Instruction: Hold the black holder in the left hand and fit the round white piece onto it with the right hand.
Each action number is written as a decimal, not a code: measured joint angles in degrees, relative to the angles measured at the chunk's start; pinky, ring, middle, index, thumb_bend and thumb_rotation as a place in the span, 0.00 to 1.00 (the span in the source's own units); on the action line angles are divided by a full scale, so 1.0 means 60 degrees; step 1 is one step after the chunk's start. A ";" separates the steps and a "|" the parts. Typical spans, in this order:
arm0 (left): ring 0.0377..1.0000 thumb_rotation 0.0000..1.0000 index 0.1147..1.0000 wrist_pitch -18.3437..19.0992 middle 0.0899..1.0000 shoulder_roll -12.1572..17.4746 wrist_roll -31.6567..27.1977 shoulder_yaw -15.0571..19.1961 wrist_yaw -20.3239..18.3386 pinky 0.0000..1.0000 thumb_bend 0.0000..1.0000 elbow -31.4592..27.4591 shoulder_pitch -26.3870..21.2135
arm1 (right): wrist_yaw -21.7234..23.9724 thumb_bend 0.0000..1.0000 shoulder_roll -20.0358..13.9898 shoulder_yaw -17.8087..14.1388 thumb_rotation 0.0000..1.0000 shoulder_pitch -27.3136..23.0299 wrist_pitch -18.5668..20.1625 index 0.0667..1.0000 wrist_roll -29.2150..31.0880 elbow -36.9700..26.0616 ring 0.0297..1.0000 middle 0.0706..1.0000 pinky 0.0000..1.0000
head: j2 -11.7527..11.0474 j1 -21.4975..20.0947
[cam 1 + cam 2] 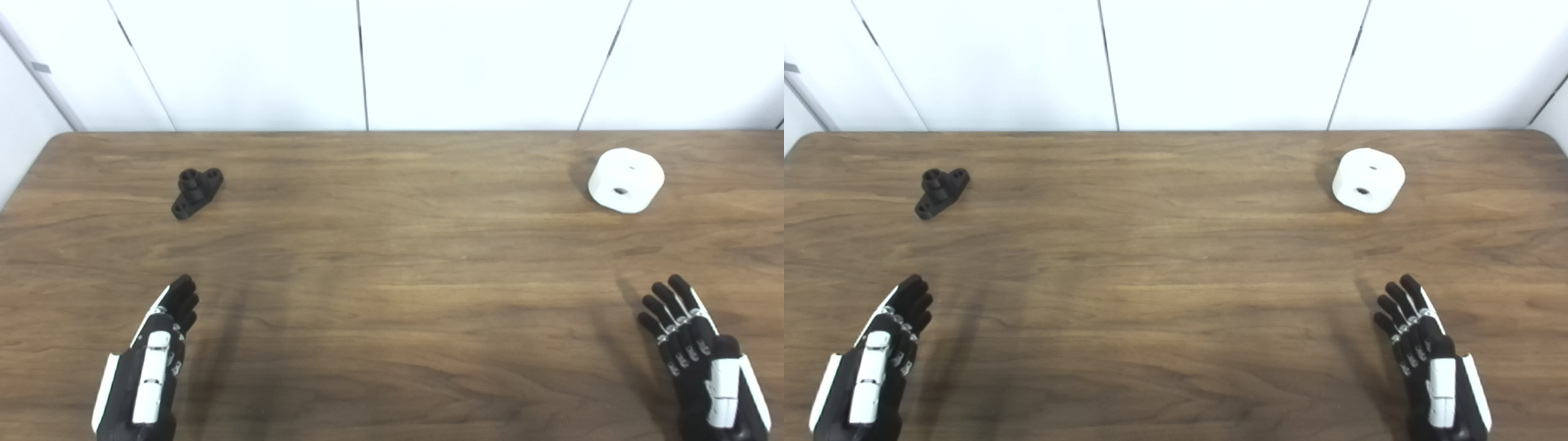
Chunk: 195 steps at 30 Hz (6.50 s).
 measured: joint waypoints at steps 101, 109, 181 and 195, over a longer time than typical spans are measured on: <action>0.97 0.44 0.83 0.3197 0.93 0.2128 0.9482 -0.0400 0.1032 1.00 0.84 0.1312 -0.5031 | 0.0361 0.60 -0.0258 -0.0149 1.00 -0.0456 -0.1729 0.95 -0.0614 0.1297 0.94 0.92 0.93 | -0.1875 0.1479; 0.96 0.49 0.82 0.3548 0.93 0.2512 1.0368 -0.0869 0.0898 1.00 0.85 0.2365 -0.5559 | 0.0343 0.61 -0.0259 -0.0132 1.00 -0.0423 -0.1683 0.95 -0.0583 0.1227 0.95 0.93 0.95 | -0.1816 0.1479; 0.88 0.37 0.58 0.4146 0.80 0.2958 0.9403 -0.2342 0.1845 0.99 0.79 0.7590 -0.8053 | -0.0130 0.61 -0.0245 0.0037 1.00 -0.0108 -0.1257 0.94 -0.0790 0.0800 0.92 0.92 0.89 | -0.1538 0.1084; 0.85 0.24 0.48 0.4159 0.75 0.2960 0.9252 -0.2352 0.2137 0.94 0.72 0.7650 -0.8083 | -0.0198 0.60 -0.0246 0.0075 1.00 -0.0083 -0.1253 0.95 -0.0823 0.0720 0.92 0.92 0.88 | -0.1509 0.1055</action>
